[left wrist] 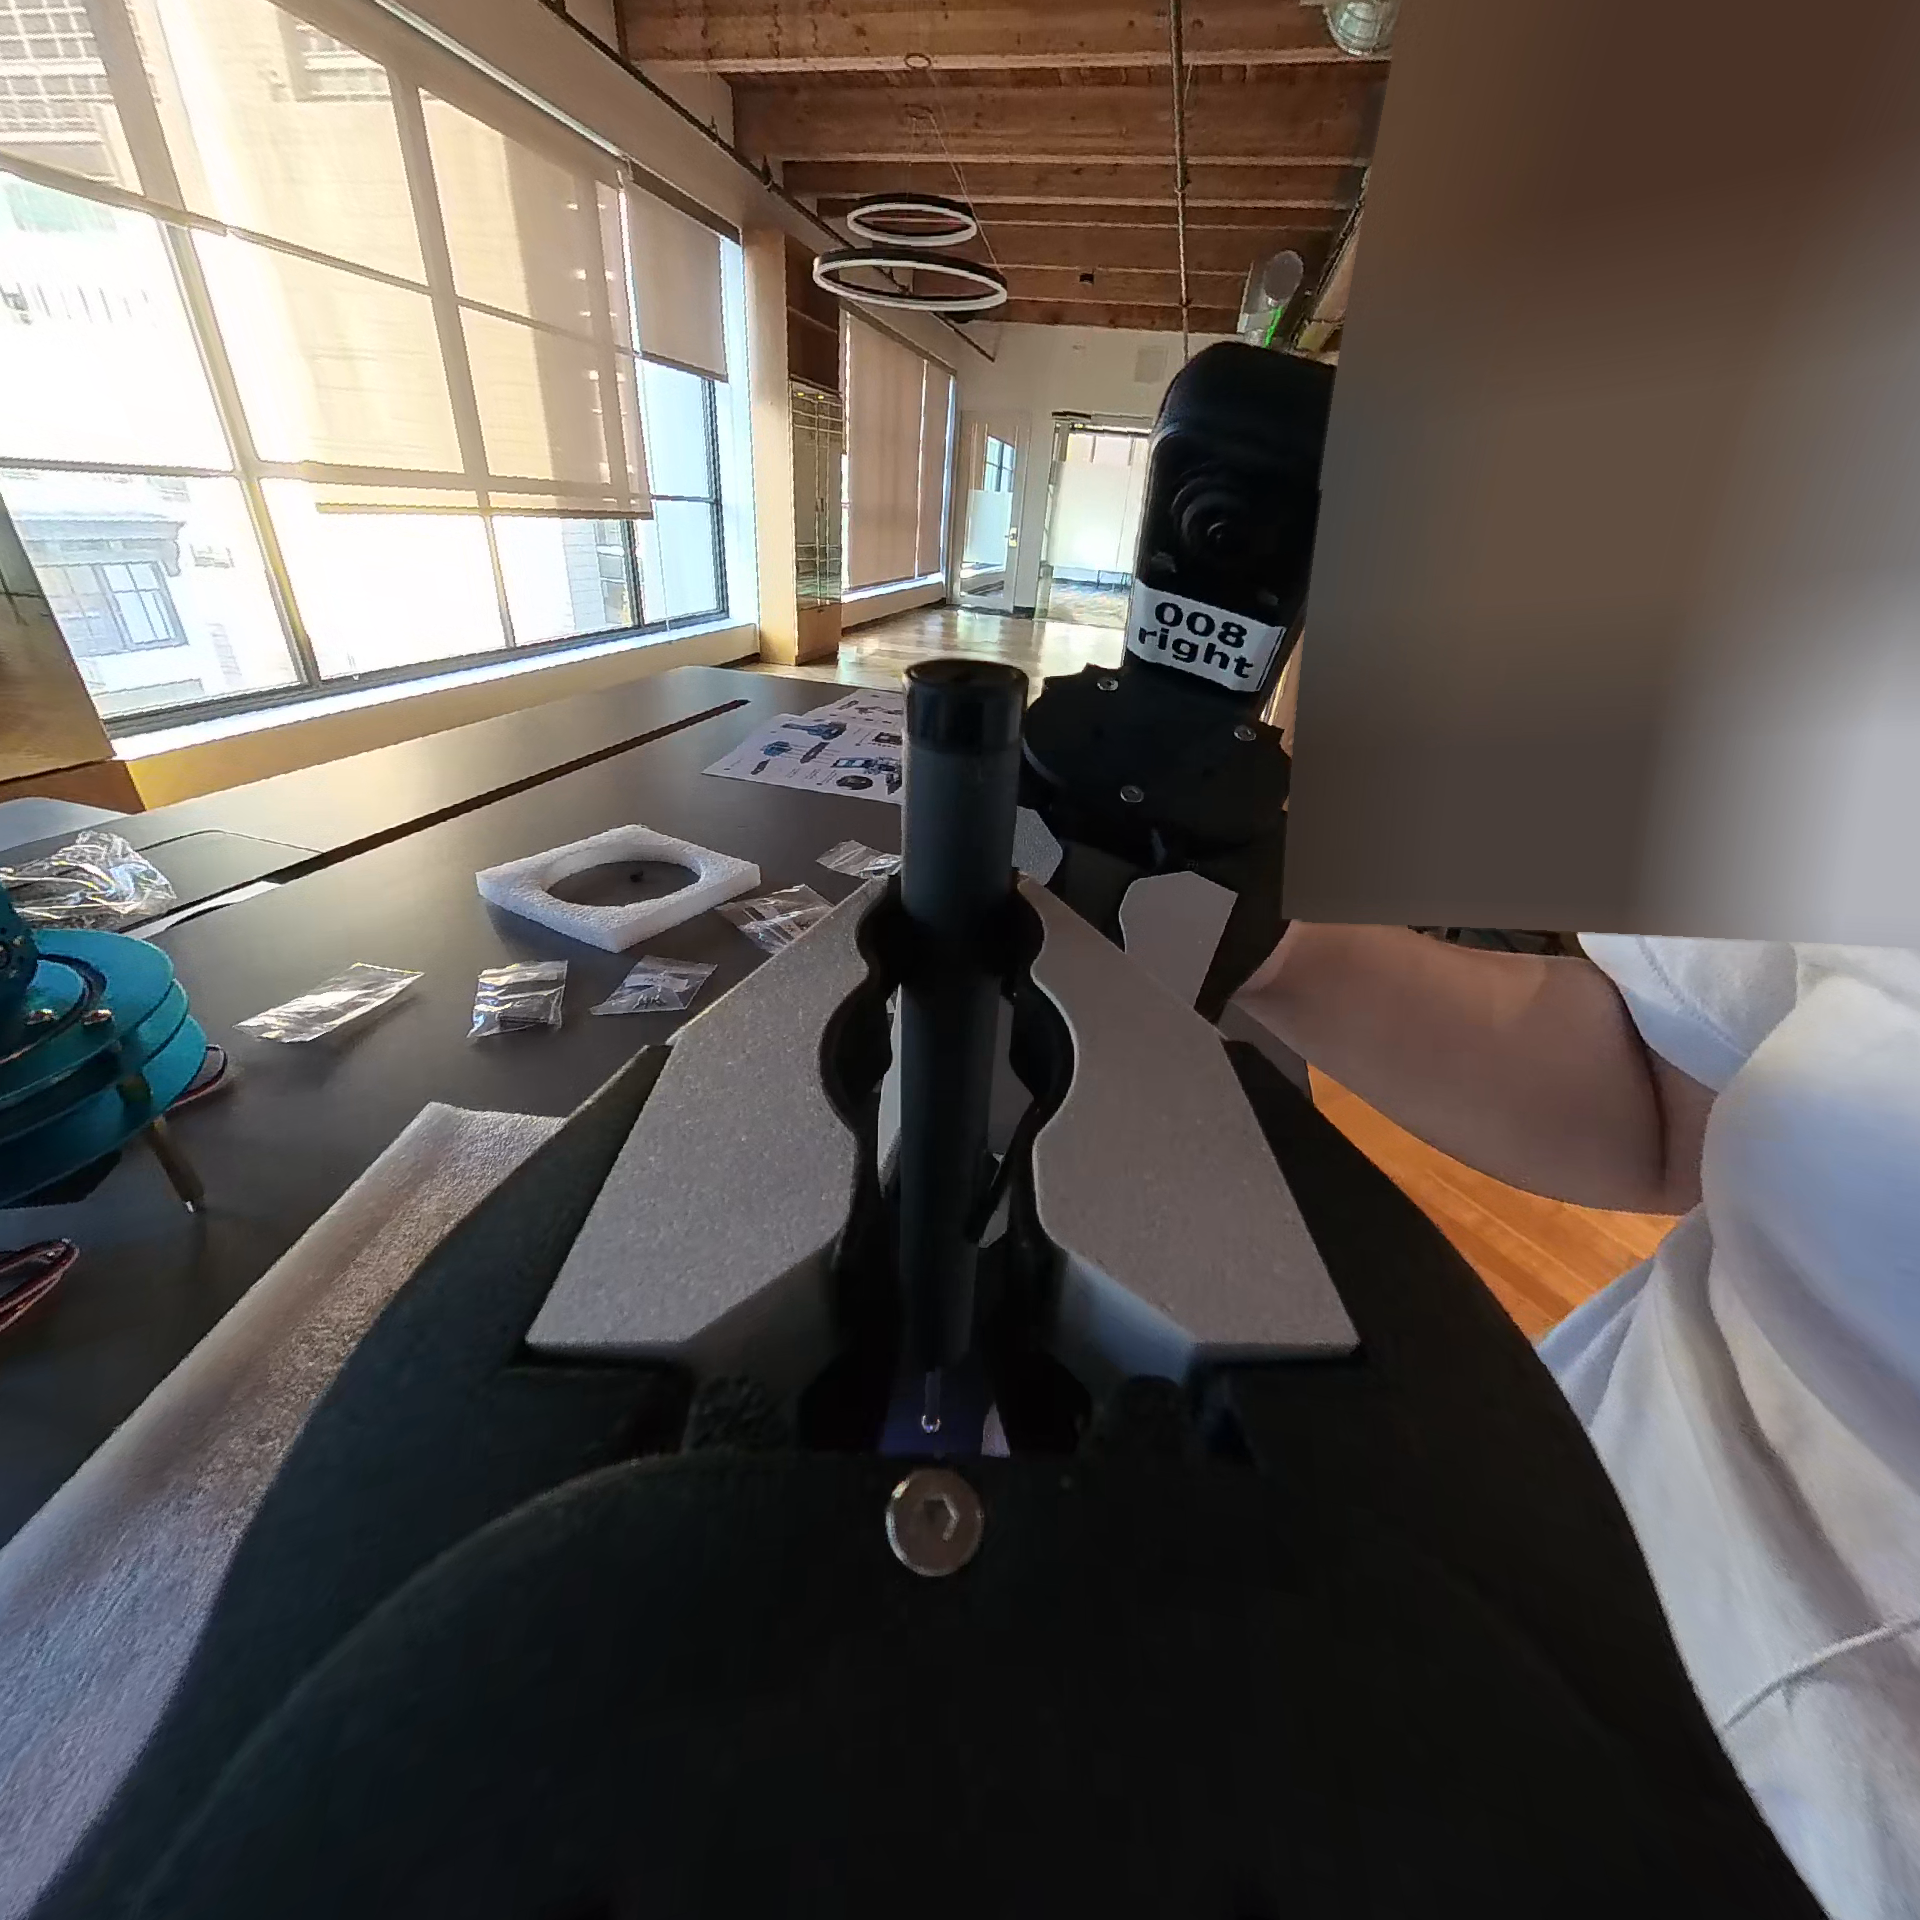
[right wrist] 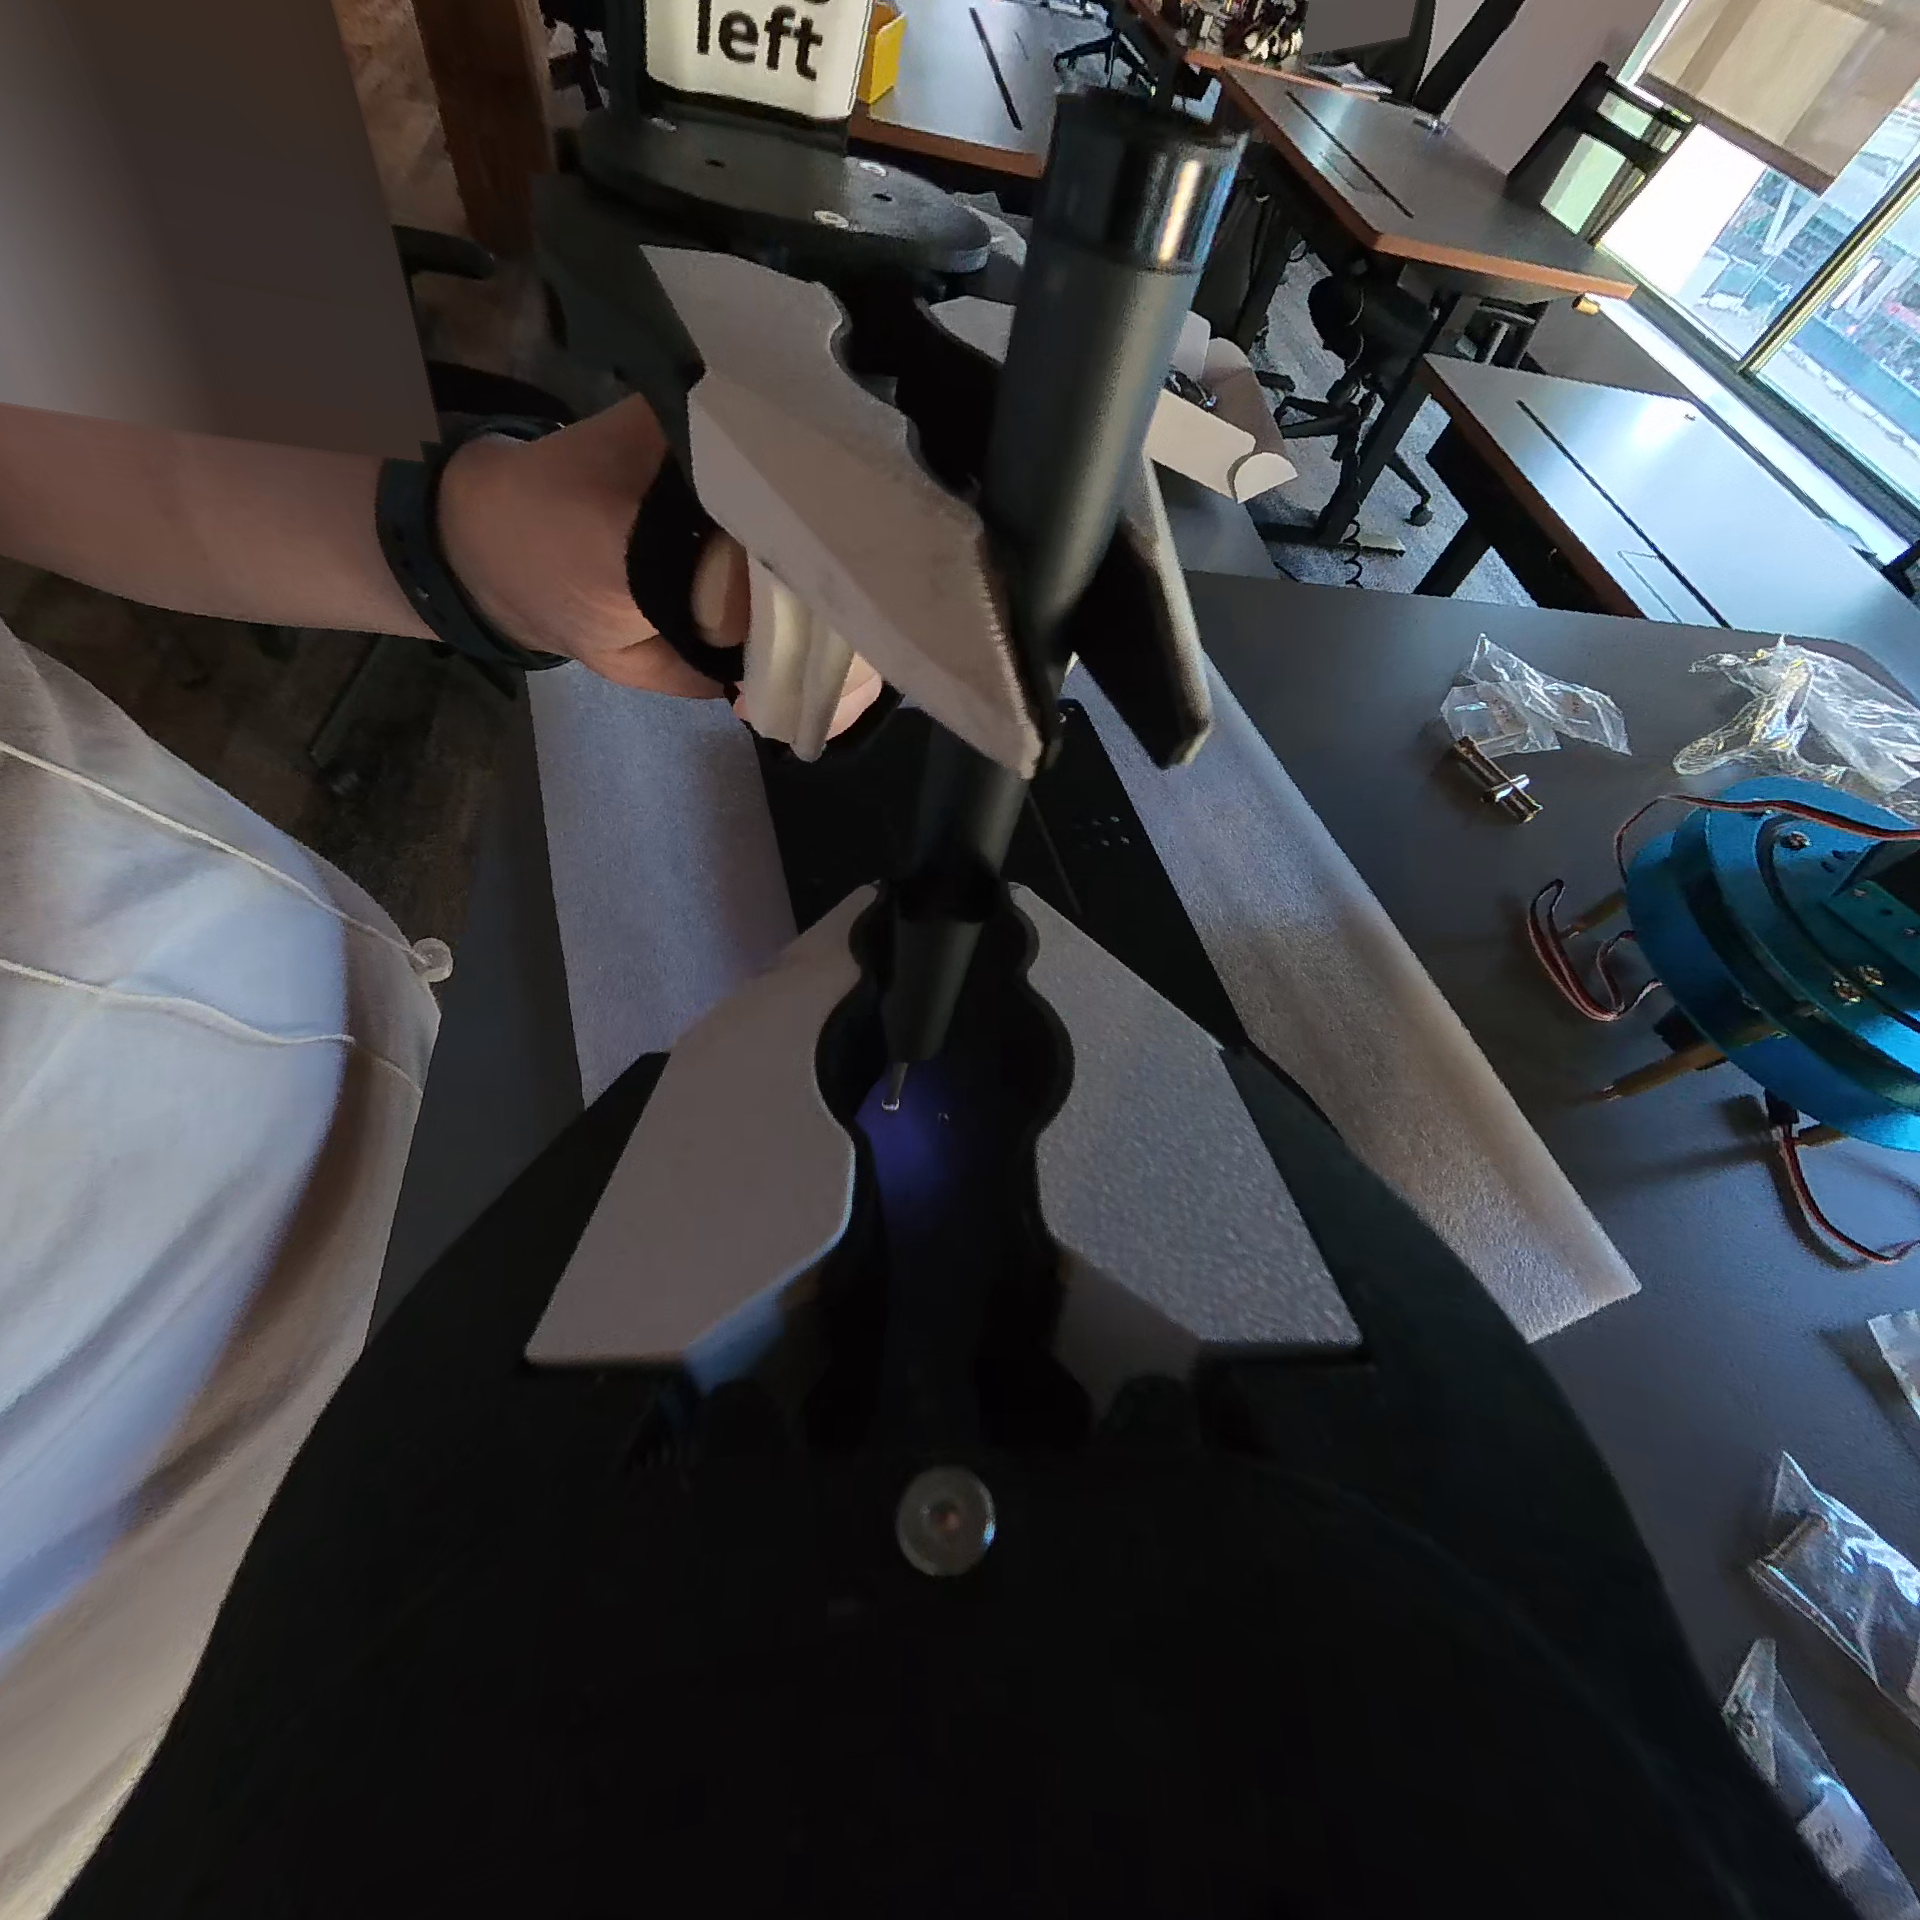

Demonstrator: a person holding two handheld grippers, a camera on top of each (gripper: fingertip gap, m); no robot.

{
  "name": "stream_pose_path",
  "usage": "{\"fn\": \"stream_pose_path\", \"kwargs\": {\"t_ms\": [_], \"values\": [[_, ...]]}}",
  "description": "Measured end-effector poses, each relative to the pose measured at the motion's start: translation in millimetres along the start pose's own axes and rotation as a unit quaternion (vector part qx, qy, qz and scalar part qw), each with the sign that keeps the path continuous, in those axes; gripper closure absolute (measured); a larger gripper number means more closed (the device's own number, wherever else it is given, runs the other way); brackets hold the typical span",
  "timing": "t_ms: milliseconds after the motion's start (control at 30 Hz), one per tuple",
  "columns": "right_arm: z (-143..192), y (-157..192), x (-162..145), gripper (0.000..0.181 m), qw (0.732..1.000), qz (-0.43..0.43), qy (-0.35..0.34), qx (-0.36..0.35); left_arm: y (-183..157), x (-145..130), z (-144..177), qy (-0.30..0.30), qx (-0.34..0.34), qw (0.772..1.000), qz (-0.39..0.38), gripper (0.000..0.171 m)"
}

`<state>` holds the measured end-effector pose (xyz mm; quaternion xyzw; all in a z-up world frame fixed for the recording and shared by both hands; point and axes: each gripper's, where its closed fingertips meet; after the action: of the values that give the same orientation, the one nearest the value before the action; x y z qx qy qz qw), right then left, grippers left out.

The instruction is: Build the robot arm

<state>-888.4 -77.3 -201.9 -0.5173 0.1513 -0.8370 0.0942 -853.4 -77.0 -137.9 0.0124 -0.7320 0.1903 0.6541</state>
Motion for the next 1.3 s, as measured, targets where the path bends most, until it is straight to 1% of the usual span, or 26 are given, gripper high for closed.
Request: {"fn": "stream_pose_path", "kwargs": {"t_ms": [267, 533, 1000, 1200, 1300], "values": [[3.7, -2.0, -2.8, 0.164, 1.0, -0.012, -0.008, -0.002, 1.3, -1.1, -8.0, 0.015, 0.001, 1.0, 0.003, 0.155], [8.1, -1.7, -5.3, 0.165, 1.0, -0.001, -0.003, -0.008, -1.5, -3.1, -15.0, 0.027, 0.0, 1.0, -0.004, 0.155], [6.8, -3.5, -5.8, 0.165, 1.0, -0.004, 0.007, -0.005, -0.2, -3.0, -14.8, 0.017, 0.001, 1.0, 0.011, 0.155], [7.0, -7.6, -4.8, 0.164, 1.0, -0.009, 0.005, -0.012, 7.7, -1.6, -17.1, 0.017, 0.011, 1.0, 0.015, 0.156], [11.0, -10.9, 0.8, 0.164, 1.0, -0.01, -0.004, -0.019, 7.0, 4.7, -18.4, 0.02, 0.014, 1.0, 0.014, 0.156]]}}
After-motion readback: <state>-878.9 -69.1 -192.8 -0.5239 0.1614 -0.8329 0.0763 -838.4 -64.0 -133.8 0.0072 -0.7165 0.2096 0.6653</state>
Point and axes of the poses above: each gripper's, where its closed fingertips meet, z back along the fingers, x out of its top, y = z × x across the jaws, and after that the axes turned 11 degrees about z, right-handed
